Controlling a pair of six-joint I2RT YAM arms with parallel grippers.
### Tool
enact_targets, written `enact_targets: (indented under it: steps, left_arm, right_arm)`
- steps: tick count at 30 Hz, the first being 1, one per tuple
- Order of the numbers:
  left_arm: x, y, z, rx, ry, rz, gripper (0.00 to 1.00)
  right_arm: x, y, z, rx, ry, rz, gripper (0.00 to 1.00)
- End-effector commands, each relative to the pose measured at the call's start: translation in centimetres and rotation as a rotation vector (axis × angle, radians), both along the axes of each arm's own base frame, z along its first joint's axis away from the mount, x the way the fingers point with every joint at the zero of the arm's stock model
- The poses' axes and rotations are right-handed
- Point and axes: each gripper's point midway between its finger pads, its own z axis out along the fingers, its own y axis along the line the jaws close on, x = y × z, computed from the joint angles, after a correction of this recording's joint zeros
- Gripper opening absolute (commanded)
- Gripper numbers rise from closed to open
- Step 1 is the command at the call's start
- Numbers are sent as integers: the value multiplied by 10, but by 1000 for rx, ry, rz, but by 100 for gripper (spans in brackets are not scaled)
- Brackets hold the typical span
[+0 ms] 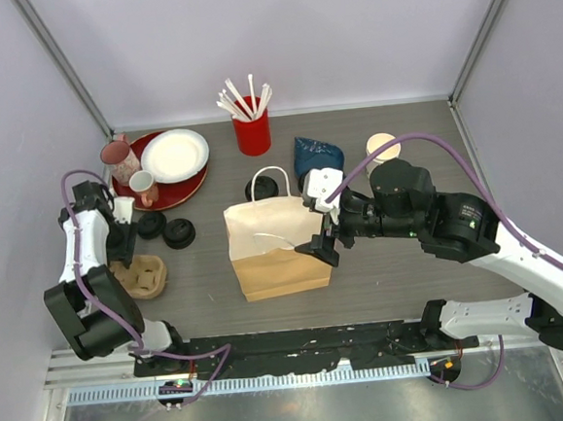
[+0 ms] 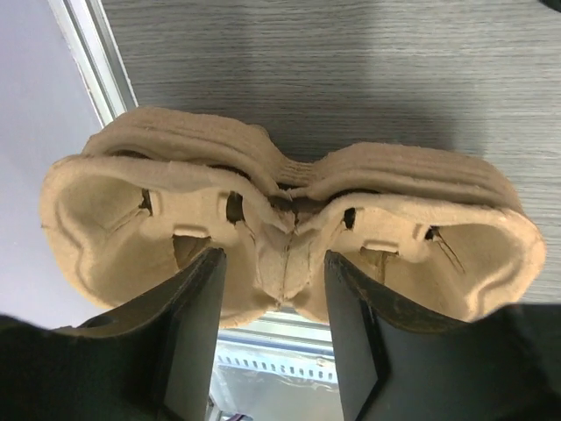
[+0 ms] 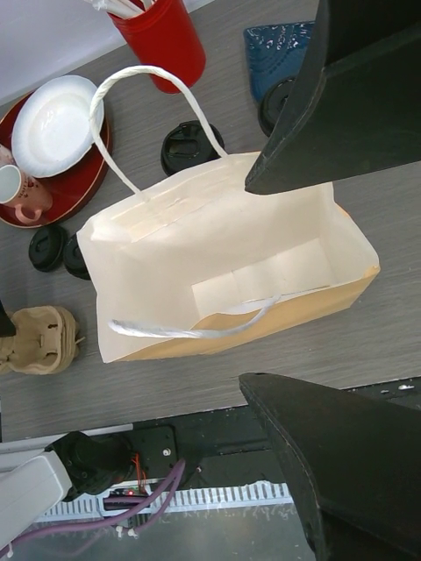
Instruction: Pack the takeout coffee
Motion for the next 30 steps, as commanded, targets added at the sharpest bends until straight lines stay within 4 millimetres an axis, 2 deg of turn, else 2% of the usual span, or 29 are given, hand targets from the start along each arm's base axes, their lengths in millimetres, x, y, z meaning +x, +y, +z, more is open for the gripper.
enact_targets:
  steps: [1, 5, 6, 8, 9, 12, 17, 23, 30]
  left_arm:
    - [8, 10, -13, 30, 6, 4, 51]
    - [4, 6, -18, 6, 35, 7, 42]
    - [4, 5, -17, 0, 37, 9, 35]
    - [3, 3, -16, -13, 31, 10, 26]
    - [3, 1, -13, -17, 28, 9, 17]
    - [4, 0, -4, -21, 0, 18, 6]
    - [2, -1, 10, -9, -19, 26, 5]
    - [3, -4, 39, -3, -81, 19, 0]
    - [6, -15, 68, -39, -155, 10, 0]
  right_arm:
    - [0, -4, 14, 55, -15, -23, 88]
    - [2, -6, 10, 43, -16, -39, 88]
    - [3, -6, 9, 40, -18, -40, 88]
    - [3, -7, 7, 37, -19, -41, 88]
    - [3, -7, 6, 34, -19, -42, 88]
    - [3, -7, 2, 23, -16, -42, 88]
    - [4, -7, -4, 5, -10, -45, 88]
    - [4, -8, -9, -9, -4, -49, 88]
    - [4, -9, -11, -14, -2, -52, 88]
